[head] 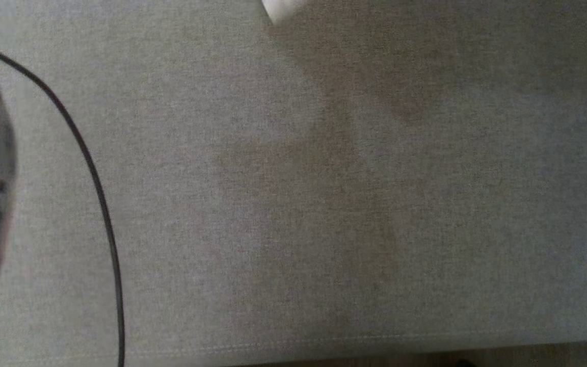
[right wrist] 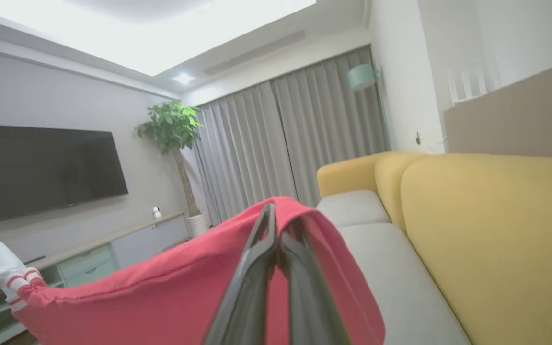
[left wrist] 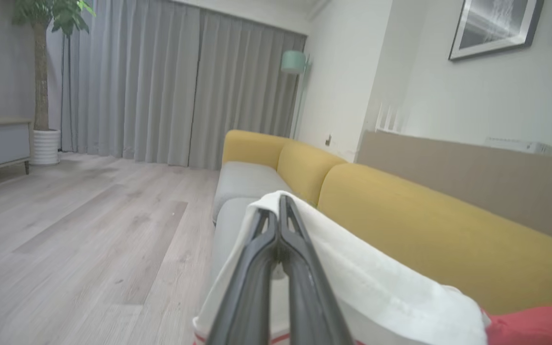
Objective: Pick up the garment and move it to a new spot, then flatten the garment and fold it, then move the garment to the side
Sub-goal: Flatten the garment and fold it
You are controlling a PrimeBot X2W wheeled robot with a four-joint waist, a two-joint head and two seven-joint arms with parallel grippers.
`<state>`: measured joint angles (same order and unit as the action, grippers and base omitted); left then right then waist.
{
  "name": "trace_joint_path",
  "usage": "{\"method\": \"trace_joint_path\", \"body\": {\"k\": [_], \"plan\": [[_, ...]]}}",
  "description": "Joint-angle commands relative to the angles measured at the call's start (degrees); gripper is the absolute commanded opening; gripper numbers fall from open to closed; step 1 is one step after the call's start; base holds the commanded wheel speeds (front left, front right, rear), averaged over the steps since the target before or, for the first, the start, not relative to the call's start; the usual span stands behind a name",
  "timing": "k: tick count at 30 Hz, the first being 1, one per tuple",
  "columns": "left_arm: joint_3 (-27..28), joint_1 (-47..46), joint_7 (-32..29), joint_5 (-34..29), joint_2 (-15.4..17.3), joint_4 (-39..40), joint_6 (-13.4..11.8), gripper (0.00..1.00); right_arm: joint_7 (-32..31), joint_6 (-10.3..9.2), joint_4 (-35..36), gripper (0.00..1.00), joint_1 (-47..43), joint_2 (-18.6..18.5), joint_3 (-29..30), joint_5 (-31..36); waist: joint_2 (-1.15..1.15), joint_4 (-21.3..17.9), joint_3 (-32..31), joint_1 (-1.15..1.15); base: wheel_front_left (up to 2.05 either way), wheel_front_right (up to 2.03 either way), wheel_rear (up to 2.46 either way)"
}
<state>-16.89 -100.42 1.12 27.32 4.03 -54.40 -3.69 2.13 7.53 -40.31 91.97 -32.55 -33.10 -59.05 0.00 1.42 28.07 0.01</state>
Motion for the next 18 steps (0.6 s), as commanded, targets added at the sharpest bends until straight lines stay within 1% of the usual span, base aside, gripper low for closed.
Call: {"method": "trace_joint_path", "body": {"k": [1, 5, 9, 14, 16, 18], "plan": [[1.06, -5.21, 0.86, -0.52, 2.63, 0.94, 0.26, 0.00, 1.28, -0.04, 1.01, 0.00, 2.65, 0.19, -0.06, -0.97, 0.00, -0.14, -0.10, -0.01, 0.00, 0.00, 0.00], [0.45, -9.33, 0.75, -0.62, 2.42, -2.45, 1.43, 0.00, 2.33, -0.04, -0.47, 0.00, 5.18, 0.15, -3.10, -2.35, 0.00, 0.29, -0.39, -0.01, 0.00, 0.00, 0.00], [-0.15, -9.40, 0.24, -0.22, 2.11, -5.80, 2.98, 0.00, 2.47, -0.04, -0.93, 0.00, 3.97, -0.71, -7.06, -4.27, 0.00, 1.41, -0.48, -0.01, 0.00, 0.00, 0.00], [-2.09, -4.10, -1.92, -0.12, 1.99, -10.72, 6.47, 0.00, 1.44, -0.04, 0.01, 0.00, -2.63, -1.77, -13.50, -7.75, 0.00, 2.41, -1.73, -0.01, 0.00, 0.00, 0.00], [-3.18, -0.83, -2.36, -0.41, 2.10, -12.49, 7.72, 0.00, 1.88, -0.04, 0.66, 0.00, -6.31, -2.23, -15.69, -9.61, 0.00, 2.66, -3.14, -0.01, 0.00, 0.00, 0.00], [-4.53, 2.54, -2.53, -1.10, 2.91, -13.87, 8.72, 0.00, 2.27, -0.04, 1.31, 0.00, -10.31, -2.13, -17.78, -11.71, 0.00, 2.27, -4.98, -0.01, 0.00, 0.00, 0.00]]}}
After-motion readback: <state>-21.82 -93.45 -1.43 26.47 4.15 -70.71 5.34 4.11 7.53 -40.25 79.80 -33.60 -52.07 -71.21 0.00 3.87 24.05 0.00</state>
